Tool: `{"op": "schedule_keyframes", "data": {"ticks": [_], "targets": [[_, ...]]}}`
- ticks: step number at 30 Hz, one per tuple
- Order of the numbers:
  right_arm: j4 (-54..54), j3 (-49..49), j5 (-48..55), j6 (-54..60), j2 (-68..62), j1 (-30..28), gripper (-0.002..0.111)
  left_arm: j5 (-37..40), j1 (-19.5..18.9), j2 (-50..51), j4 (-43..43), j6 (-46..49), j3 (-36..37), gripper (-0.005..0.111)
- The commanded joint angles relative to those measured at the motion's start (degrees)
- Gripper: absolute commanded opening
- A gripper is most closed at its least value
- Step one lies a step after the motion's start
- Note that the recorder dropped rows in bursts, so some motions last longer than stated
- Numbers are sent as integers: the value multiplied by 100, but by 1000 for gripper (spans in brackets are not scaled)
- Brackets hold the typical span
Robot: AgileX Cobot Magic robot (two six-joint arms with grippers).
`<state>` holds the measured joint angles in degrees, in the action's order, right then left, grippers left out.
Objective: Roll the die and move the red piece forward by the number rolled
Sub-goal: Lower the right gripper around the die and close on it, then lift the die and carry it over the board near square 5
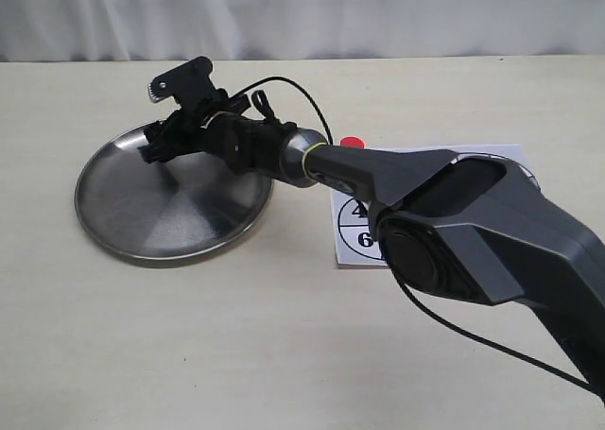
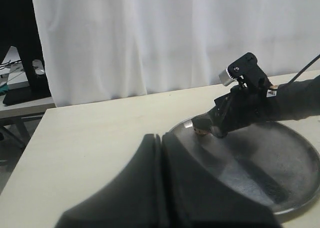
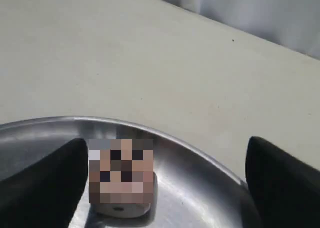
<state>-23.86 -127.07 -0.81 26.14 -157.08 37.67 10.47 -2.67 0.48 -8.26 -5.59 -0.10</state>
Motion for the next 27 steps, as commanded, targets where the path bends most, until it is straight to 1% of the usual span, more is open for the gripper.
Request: {"op": "schedule_keyframes", "data": {"ticks": [1, 9, 14, 16, 19, 24, 27], "targets": [[-24, -20, -4, 14, -10, -14, 80, -54, 24, -31, 3, 5, 10, 0], [-24, -20, -4, 14, -10, 19, 79, -54, 24, -31, 3, 5, 10, 0], [296, -20, -73, 130, -47, 88, 71, -54, 24, -31, 3, 5, 10, 0], [296, -20, -73, 130, -77, 88, 65, -54, 24, -31, 3, 5, 10, 0], [296, -20, -73, 130, -194, 88, 52, -54, 24, -31, 3, 5, 10, 0], [296, -20, -122, 130, -169, 92, 23, -54, 24, -31, 3, 5, 10, 0], [296, -20, 2, 130, -63, 92, 8, -54, 24, -31, 3, 5, 10, 0]]}}
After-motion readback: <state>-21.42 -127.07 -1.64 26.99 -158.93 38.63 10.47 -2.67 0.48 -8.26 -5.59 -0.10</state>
